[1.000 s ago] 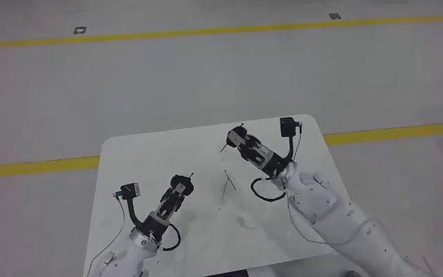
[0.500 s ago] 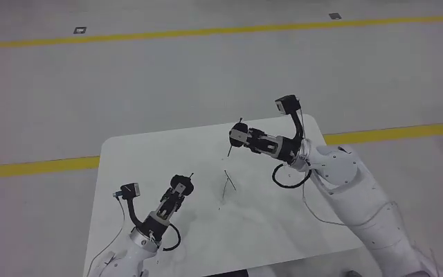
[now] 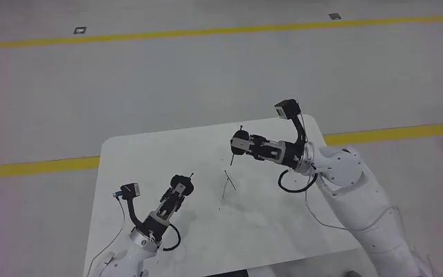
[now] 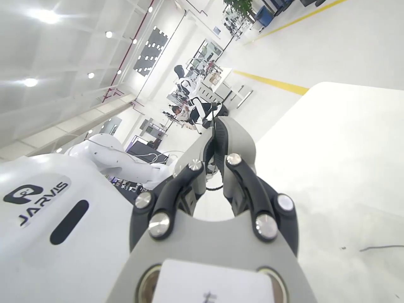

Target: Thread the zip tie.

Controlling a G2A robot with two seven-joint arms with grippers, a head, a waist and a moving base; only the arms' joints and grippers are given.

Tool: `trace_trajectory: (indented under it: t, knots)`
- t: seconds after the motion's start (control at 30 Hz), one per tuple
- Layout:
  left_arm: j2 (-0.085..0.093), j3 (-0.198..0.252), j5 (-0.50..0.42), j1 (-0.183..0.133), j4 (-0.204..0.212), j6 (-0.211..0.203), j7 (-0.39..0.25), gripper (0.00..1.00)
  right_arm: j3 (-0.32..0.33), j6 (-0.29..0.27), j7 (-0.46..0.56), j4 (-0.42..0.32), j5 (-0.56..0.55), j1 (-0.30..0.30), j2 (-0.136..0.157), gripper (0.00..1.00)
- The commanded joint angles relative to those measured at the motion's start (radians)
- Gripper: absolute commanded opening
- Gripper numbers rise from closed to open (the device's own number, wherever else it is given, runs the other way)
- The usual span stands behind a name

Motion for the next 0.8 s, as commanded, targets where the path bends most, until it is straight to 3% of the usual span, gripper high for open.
trace_trajectory:
  t: [0.0, 0.5, 0.77]
  knots:
    - [-0.001, 0.009, 0.004, -0.007, 0.004, 0.002, 0.001, 0.00, -0.010, 0.000, -0.022, -0.006, -0.034, -0.005, -0.002, 0.00]
    - [-0.001, 0.077, 0.039, -0.007, 0.004, -0.001, -0.004, 0.00, -0.154, 0.000, -0.144, 0.045, -0.238, 0.018, -0.035, 0.00]
    - [0.000, 0.081, 0.052, -0.016, 0.003, -0.001, -0.020, 0.00, -0.160, 0.000, -0.177, 0.041, -0.266, 0.021, -0.039, 0.00]
